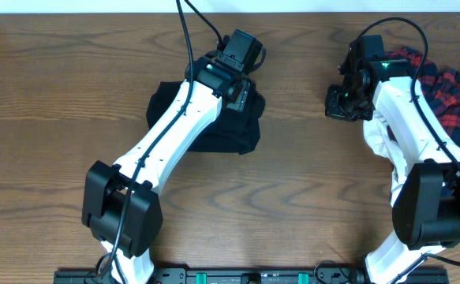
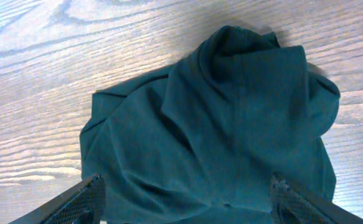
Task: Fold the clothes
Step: 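Release the folded black shirt and lift the left gripper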
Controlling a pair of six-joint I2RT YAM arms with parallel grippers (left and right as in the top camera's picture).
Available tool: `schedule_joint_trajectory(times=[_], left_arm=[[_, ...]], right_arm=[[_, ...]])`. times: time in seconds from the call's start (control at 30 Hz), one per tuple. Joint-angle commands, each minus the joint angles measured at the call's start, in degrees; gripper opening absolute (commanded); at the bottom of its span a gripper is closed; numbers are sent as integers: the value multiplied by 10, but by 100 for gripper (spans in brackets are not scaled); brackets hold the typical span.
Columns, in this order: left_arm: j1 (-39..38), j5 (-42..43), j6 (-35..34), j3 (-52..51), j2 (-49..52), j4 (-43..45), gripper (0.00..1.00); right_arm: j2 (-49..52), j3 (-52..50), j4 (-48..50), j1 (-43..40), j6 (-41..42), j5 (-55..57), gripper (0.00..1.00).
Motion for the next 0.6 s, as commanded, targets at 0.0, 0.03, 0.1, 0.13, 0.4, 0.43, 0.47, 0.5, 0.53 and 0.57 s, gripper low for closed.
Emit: schedule_joint_trajectory(times=[0.0, 0.03, 0.1, 0.13, 0.4, 0.43, 0.47, 0.5, 0.53, 0.57], left_arm=[[10, 3, 3, 7, -14, -3, 83], [14, 3, 3, 7, -15, -2, 83], [23, 3, 3, 7, -15, 3, 78], [29, 3, 3, 7, -15, 7, 70], [95, 4, -2, 7, -15, 56, 6], [105, 12, -9, 7, -15, 56, 6], [114, 33, -15, 7, -15, 53, 6], [122, 60, -17, 7, -15, 49, 6], [131, 93, -17, 7, -13, 43, 6], [137, 111, -20, 6, -12, 37, 6]], right_arm=[[-6, 5, 1, -4, -7, 1, 6], [-6, 5, 1, -4, -7, 1, 6], [-6, 5, 1, -4, -7, 1, 6], [-6, 5, 1, -4, -7, 1, 6], [-6, 5, 0, -4, -8, 1, 7], [-6, 5, 1, -4, -8, 1, 7], [-6, 5, 1, -4, -8, 1, 7], [-6, 5, 1, -4, -8, 1, 7], [-6, 5, 1, -4, -8, 1, 7], [-6, 5, 1, -3, -8, 1, 7]])
